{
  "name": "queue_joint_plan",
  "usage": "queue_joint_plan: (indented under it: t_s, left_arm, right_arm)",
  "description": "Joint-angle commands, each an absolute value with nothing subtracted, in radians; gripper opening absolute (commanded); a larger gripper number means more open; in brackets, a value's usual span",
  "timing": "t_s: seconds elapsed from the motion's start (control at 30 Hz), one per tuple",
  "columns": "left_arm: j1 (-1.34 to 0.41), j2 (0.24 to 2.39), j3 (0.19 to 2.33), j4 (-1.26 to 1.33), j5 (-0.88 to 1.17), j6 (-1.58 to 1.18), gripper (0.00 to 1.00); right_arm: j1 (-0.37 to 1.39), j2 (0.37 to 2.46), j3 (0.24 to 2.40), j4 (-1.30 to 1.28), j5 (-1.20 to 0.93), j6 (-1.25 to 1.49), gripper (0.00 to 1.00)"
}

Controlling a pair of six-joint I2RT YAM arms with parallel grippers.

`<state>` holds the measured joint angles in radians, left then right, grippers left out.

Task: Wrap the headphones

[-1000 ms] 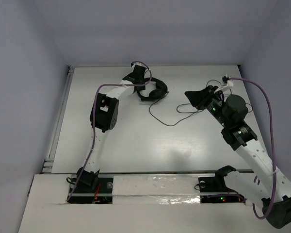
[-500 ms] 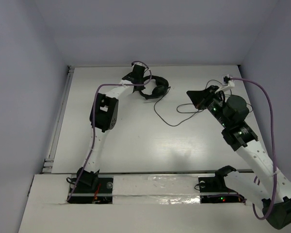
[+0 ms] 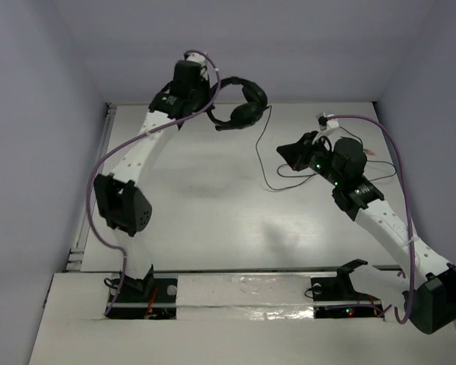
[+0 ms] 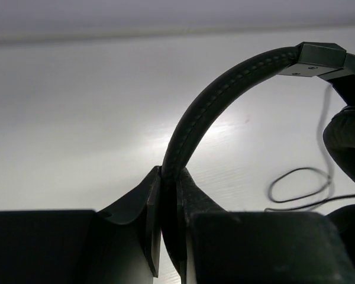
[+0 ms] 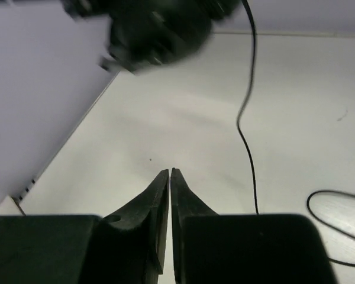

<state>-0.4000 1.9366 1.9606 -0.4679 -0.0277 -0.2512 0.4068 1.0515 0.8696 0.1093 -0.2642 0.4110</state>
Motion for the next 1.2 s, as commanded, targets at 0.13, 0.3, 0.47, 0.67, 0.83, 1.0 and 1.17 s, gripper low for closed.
queue_joint_plan:
  t_s: [0.13, 0.3, 0.47, 0.67, 0.83, 1.0, 1.17]
  left_arm:
    - [-0.321, 1.654, 2.023, -0.526, 0.211, -0.247, 0.00]
    - [-0.311, 1.571, 2.033, -0.560, 0.317, -0.250, 0.00]
    - [-0.311, 1.542, 2.019, -0.581, 0.422, -0.256, 0.00]
    - [-0.290, 1.537, 2.014, -0.574, 0.469, -0.265, 0.00]
    - [-0.252, 1.483, 1.942, -0.454, 0.609, -0.345, 0.00]
    - [-0.218, 1.424, 1.870, -0.361, 0.710, -0.446, 0.00]
    - [-0.193, 1.376, 1.815, -0.293, 0.747, -0.517, 0.00]
  right_arm:
    - [0.411, 1.026, 0.914, 0.212, -0.434, 0.233, 0.78]
    - [0.411, 1.046, 0.900, 0.262, -0.483, 0.212, 0.96]
    - [0.411, 1.181, 0.928, 0.302, -0.652, 0.245, 0.95]
    - [0.445, 1.226, 0.874, 0.393, -0.680, 0.270, 0.93]
    - [0.445, 1.357, 0.885, 0.443, -0.655, 0.287, 0.75]
    - [0.445, 1.419, 0.864, 0.581, -0.592, 0.319, 0.29]
    - [0.445, 1.459, 0.900, 0.552, -0.537, 0.285, 0.30]
